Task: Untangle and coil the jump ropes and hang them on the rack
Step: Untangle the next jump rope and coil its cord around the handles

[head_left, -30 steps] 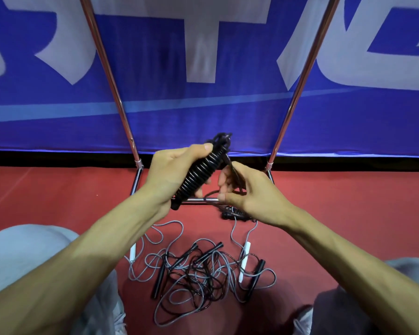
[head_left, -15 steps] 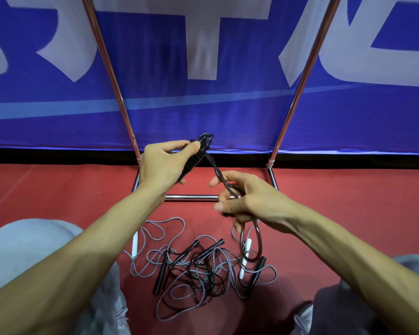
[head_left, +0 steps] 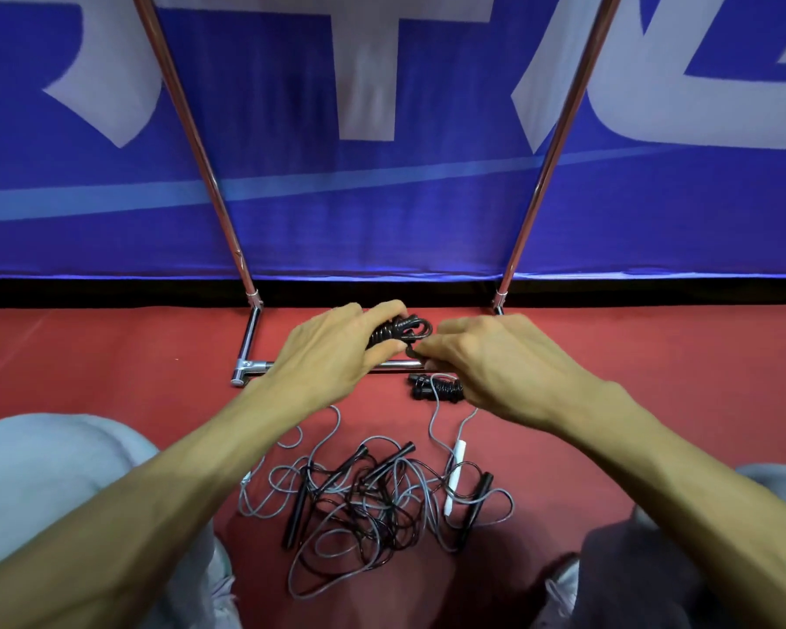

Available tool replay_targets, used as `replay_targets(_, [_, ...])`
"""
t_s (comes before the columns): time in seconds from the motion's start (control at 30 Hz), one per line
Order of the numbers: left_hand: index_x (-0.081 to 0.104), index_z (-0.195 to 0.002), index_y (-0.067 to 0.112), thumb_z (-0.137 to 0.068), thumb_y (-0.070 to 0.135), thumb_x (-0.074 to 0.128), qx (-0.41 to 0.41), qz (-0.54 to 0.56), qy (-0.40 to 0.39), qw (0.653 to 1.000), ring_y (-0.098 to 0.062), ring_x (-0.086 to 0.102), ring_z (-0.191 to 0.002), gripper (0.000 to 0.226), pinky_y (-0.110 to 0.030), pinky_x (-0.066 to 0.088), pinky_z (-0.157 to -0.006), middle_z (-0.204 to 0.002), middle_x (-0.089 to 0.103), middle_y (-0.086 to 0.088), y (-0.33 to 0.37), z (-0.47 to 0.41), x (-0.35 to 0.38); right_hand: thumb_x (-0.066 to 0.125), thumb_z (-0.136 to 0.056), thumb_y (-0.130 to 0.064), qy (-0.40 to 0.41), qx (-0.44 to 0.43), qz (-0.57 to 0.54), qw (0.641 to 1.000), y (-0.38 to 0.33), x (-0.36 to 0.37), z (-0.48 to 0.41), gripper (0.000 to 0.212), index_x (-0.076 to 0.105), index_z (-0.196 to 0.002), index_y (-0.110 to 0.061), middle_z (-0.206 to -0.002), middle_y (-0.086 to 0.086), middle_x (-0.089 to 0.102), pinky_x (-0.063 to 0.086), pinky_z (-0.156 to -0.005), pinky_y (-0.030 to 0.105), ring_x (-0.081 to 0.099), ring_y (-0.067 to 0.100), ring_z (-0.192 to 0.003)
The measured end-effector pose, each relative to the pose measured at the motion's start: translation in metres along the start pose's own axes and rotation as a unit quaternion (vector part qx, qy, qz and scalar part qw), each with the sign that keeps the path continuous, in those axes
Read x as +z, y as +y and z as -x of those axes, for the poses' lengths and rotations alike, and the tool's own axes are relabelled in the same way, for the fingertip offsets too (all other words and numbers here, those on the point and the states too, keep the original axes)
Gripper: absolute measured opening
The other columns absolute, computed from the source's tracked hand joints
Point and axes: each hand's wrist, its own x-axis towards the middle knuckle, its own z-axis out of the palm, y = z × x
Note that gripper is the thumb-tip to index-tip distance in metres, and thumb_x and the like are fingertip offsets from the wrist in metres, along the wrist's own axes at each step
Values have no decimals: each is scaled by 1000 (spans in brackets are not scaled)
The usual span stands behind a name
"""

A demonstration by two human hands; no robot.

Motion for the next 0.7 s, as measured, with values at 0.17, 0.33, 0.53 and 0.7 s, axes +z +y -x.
replay_targets(0.17, [42,-126,40,-95,48,50,17,53,-29,998,-24,59,-94,34,-42,49,-79,-101,57,4,2,-1,1,63,-75,-5,112,-6,34,993,19,2,-2,36,69,-101,-30,-78,-8,60,33,-41,26,60,25,-60])
replay_targets(0.33, [51,-121,44,-85,52,56,49,-32,-42,997,-19,59,-89,37,-33,45,-69,-86,51,9,11,4,-10,38,-72,-12,138,-39,29,989,18,7,-4,42,69,-94,-29,-73,-9,57,14,-40,19,57,20,-55])
replay_targets(0.53, [58,-110,38,-70,87,43,42,-91,-36,994,-21,61,-86,65,-32,37,-62,-83,63,7,20,7,-14,65,-84,-15,175,3,1,985,24,13,-11,18,68,-98,-26,-82,-5,58,36,-36,26,54,26,-53])
replay_targets(0.7, [58,-85,34,-72,80,39,72,-67,-10,995,-17,54,-72,52,-31,36,-60,-70,58,7,27,12,-14,39,-92,-42,187,18,-39,982,25,14,-12,35,69,-98,-24,-78,-5,59,30,-44,23,58,25,-59])
